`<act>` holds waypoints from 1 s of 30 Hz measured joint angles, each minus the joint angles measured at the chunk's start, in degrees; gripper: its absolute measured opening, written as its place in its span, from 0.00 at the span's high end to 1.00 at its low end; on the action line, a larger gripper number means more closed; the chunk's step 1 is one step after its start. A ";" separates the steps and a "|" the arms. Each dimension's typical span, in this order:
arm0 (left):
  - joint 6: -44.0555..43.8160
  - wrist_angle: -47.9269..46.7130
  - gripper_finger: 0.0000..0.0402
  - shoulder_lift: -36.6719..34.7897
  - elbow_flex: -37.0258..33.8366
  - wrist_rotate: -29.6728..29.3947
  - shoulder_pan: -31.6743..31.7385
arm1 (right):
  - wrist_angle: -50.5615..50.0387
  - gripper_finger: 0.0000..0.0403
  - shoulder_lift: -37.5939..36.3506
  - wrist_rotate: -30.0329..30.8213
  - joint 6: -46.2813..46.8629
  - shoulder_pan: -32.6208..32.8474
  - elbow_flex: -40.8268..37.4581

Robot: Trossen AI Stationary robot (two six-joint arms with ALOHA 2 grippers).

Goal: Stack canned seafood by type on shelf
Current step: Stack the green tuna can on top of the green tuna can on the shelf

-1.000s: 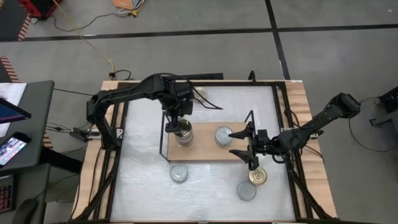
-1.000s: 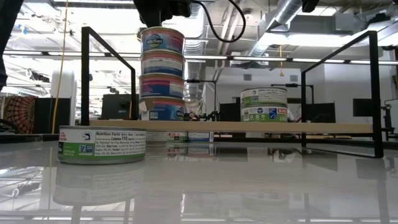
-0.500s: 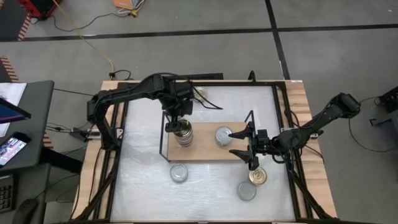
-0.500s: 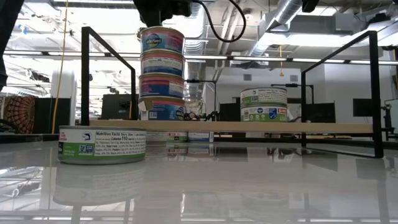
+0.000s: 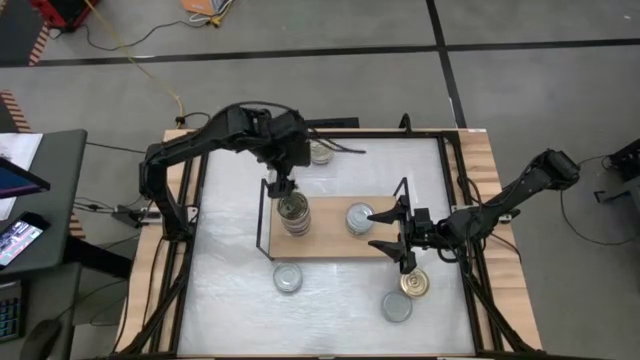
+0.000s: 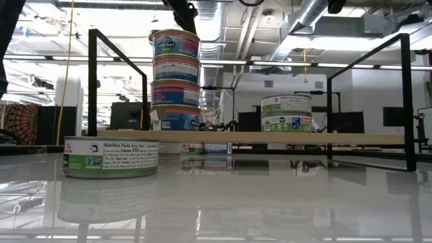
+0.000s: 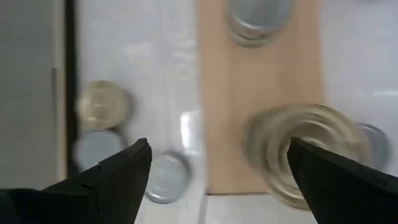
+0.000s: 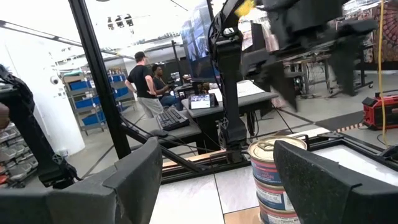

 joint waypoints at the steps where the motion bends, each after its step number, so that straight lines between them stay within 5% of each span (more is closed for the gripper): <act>1: 0.10 0.84 0.10 -0.07 0.00 0.14 0.98 | 0.00 0.18 0.00 0.00 0.00 0.02 -0.02; 7: -0.77 5.16 0.10 -0.28 -1.27 12.45 10.75 | -0.03 0.18 0.00 0.00 0.01 0.28 -0.02; 16: 2.04 16.04 0.10 -0.16 -13.98 26.78 22.33 | -2.20 0.18 0.00 -0.02 0.04 -0.15 -0.02; 23: 5.00 22.33 0.10 -3.25 -16.44 25.79 21.74 | -8.49 0.18 -4.59 0.00 0.00 -0.42 -0.09; 30: 0.98 32.25 0.10 -12.31 -16.39 11.08 13.44 | -28.64 0.18 -16.96 1.28 1.93 2.05 -0.09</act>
